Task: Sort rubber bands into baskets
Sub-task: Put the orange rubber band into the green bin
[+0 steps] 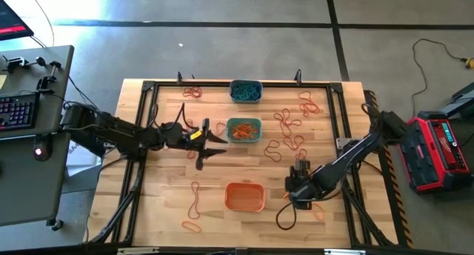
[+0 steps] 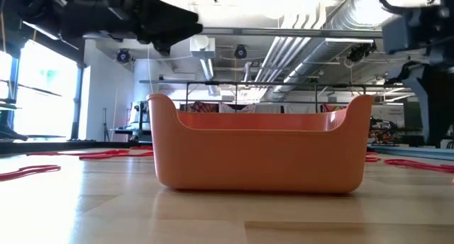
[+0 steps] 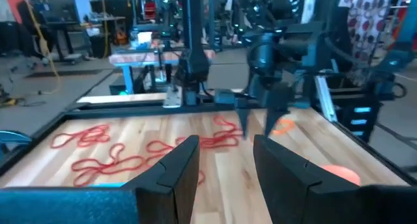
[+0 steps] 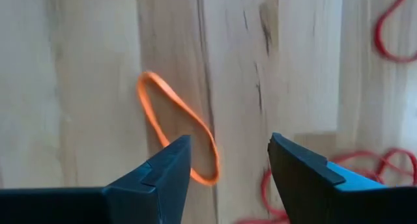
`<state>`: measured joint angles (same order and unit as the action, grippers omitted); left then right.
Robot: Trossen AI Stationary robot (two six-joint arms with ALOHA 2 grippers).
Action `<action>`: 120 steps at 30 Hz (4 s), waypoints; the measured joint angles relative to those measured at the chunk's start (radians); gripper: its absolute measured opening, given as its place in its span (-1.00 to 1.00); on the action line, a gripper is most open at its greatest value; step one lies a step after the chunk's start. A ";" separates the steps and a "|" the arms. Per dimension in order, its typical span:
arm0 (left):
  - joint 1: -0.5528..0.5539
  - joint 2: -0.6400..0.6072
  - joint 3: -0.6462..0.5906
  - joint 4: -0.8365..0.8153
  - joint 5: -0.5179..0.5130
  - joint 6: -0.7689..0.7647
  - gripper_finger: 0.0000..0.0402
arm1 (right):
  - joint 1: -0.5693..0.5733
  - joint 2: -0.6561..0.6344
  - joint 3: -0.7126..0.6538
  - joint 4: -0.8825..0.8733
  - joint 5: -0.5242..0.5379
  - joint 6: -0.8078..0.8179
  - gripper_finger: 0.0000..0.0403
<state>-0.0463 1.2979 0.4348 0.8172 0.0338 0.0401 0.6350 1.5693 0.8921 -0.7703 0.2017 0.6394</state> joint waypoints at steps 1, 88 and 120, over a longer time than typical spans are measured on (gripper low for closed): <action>-0.008 -0.003 -0.008 0.003 0.000 -0.003 -0.31 | 0.000 0.013 0.005 -0.019 -0.006 -0.005 -0.03; -0.072 -0.005 -0.030 -0.144 -0.254 -0.003 -0.31 | -0.845 0.135 0.010 0.730 0.037 -0.587 -0.89; -0.316 -0.005 0.251 -0.940 -0.264 -0.127 -0.99 | -0.564 0.026 -0.190 1.092 0.123 -0.539 -0.99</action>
<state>-0.3623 1.2926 0.6856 -0.1226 -0.2302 -0.0868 0.0714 1.5951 0.7019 0.3218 0.3250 0.1009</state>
